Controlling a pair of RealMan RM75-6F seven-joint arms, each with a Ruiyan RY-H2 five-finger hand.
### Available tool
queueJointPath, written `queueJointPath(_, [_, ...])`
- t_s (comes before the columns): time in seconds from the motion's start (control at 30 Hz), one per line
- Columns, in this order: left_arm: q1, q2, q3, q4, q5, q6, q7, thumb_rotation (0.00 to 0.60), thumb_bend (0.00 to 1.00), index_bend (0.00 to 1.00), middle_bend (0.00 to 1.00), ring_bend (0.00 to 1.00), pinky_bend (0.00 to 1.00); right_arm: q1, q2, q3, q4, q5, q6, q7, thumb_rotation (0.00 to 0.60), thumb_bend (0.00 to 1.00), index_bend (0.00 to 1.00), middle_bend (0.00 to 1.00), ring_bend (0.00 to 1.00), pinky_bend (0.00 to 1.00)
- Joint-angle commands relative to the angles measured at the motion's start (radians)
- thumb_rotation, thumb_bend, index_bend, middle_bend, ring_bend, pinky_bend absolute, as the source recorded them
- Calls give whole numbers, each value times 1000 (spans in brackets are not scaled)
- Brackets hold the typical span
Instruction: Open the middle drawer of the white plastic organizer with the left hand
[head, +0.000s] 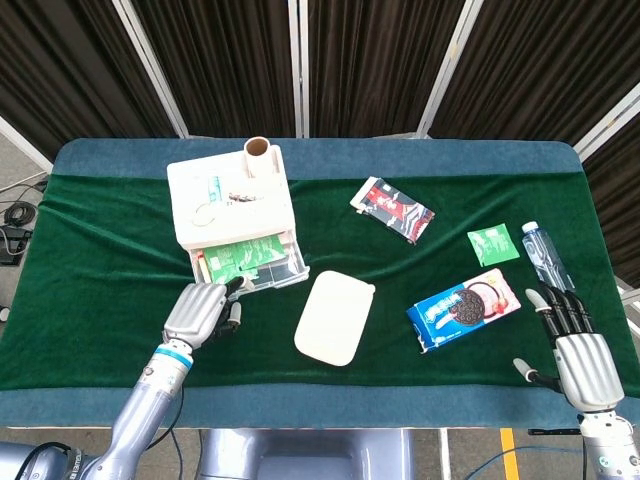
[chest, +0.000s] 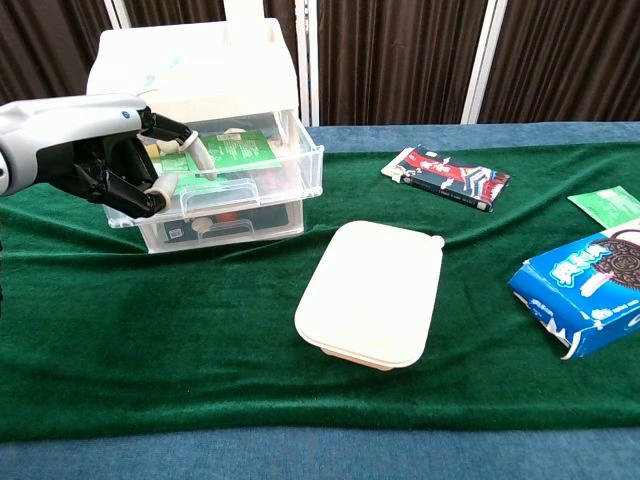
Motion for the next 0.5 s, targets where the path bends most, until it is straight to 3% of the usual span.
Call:
queueJointPath(0.03, [-1, -1, 1, 0, 0, 0, 1, 600, 726, 366, 950, 815, 843, 0, 0, 0, 0, 0, 1, 1, 600, 36, 0, 0, 0, 0])
queueJointPath(0.5, [5, 0, 12, -5, 18, 2, -4, 600, 727, 376, 950, 815, 843, 0, 0, 0, -1, 0, -2, -2, 600, 36, 0, 0, 0, 0])
